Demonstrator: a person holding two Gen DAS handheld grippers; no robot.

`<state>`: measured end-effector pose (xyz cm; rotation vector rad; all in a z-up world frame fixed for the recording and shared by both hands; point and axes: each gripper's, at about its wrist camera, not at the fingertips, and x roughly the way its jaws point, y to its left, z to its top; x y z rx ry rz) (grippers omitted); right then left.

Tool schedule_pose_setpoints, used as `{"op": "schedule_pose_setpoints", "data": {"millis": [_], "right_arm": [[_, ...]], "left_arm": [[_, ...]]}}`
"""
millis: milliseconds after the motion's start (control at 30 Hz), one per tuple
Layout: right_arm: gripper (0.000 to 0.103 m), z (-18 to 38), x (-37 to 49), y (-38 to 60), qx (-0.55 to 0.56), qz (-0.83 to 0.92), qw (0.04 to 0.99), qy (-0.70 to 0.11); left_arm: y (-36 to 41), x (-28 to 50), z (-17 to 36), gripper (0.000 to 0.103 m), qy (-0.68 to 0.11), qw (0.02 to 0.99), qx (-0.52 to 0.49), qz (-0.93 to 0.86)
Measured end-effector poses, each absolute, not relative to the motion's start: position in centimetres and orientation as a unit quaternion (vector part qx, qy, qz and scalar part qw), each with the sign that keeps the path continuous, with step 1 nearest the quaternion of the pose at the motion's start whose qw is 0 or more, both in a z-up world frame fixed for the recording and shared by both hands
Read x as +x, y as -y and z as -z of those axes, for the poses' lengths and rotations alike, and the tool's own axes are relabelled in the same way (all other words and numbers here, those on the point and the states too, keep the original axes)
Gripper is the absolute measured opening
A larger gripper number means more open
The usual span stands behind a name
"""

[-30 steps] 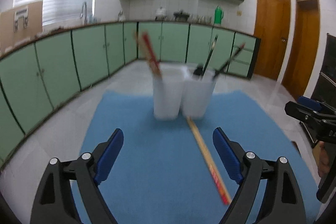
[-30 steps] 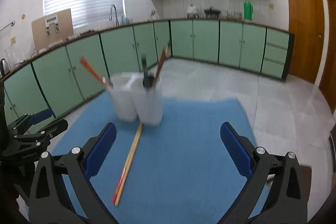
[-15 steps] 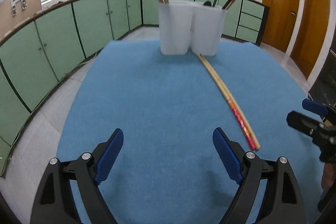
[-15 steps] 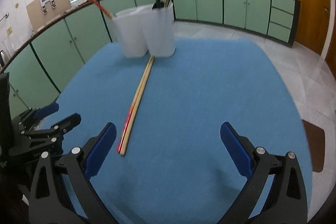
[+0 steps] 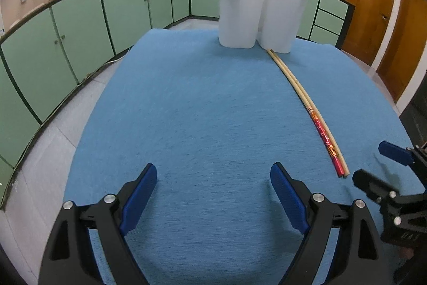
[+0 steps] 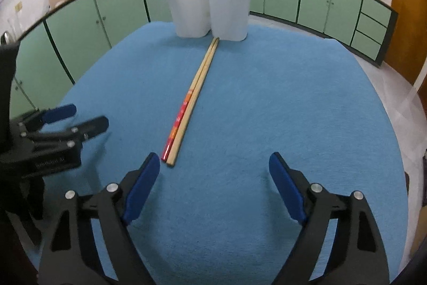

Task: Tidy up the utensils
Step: 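Grasp a plain wooden chopstick with the right tool while the left tool grasps a red-patterned one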

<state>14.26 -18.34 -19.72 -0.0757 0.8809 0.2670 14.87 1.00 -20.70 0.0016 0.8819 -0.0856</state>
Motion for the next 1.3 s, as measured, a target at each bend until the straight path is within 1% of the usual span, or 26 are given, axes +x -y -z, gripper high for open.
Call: {"op": "schedule_pose_setpoints", "data": {"millis": [300, 733, 833, 900, 933, 1067, 1133, 1200, 1233, 1267, 1300], "right_arm": [[0.08, 20.5, 15.0, 17.9, -0.047, -0.127, 0.885, -0.445], [0.079, 20.6, 15.1, 18.4, -0.052, -0.12, 0.886, -0.446], [0.078, 20.4, 15.1, 18.6, -0.059, -0.109, 0.887, -0.445], [0.073, 20.3, 15.0, 19.2, -0.063, -0.086, 0.892, -0.438], [0.073, 20.2, 15.0, 19.5, -0.06, -0.081, 0.894, -0.437], [0.067, 19.6, 14.9, 20.8, 0.001, -0.11, 0.893, -0.437], [0.063, 19.5, 14.8, 20.6, 0.01, -0.124, 0.891, -0.436], [0.05, 19.6, 14.8, 20.0, 0.003, -0.133, 0.889, -0.439], [0.046, 19.7, 14.7, 19.6, 0.0, -0.137, 0.887, -0.44], [0.04, 19.9, 14.7, 19.3, -0.003, -0.14, 0.886, -0.442], [0.038, 20.0, 14.7, 19.2, -0.006, -0.139, 0.887, -0.441]], "left_arm": [[-0.9, 15.2, 20.9, 0.085, -0.435, 0.9, -0.001, 0.042], [-0.8, 15.1, 21.0, 0.085, -0.438, 0.898, 0.008, 0.044], [-0.8, 15.1, 20.9, 0.085, -0.438, 0.898, 0.006, 0.044], [-0.7, 15.0, 20.9, 0.085, -0.438, 0.898, 0.006, 0.043], [-0.7, 15.0, 20.9, 0.085, -0.438, 0.898, 0.007, 0.044], [-0.6, 15.0, 20.9, 0.085, -0.438, 0.898, 0.007, 0.045], [-0.5, 15.0, 20.9, 0.085, -0.437, 0.898, 0.007, 0.045], [-0.5, 15.0, 20.9, 0.085, -0.436, 0.899, 0.006, 0.045], [-0.5, 15.0, 20.9, 0.085, -0.436, 0.899, 0.006, 0.044], [-0.5, 15.0, 20.9, 0.085, -0.436, 0.899, 0.005, 0.044], [-0.5, 15.0, 20.8, 0.085, -0.436, 0.899, 0.005, 0.044]]}}
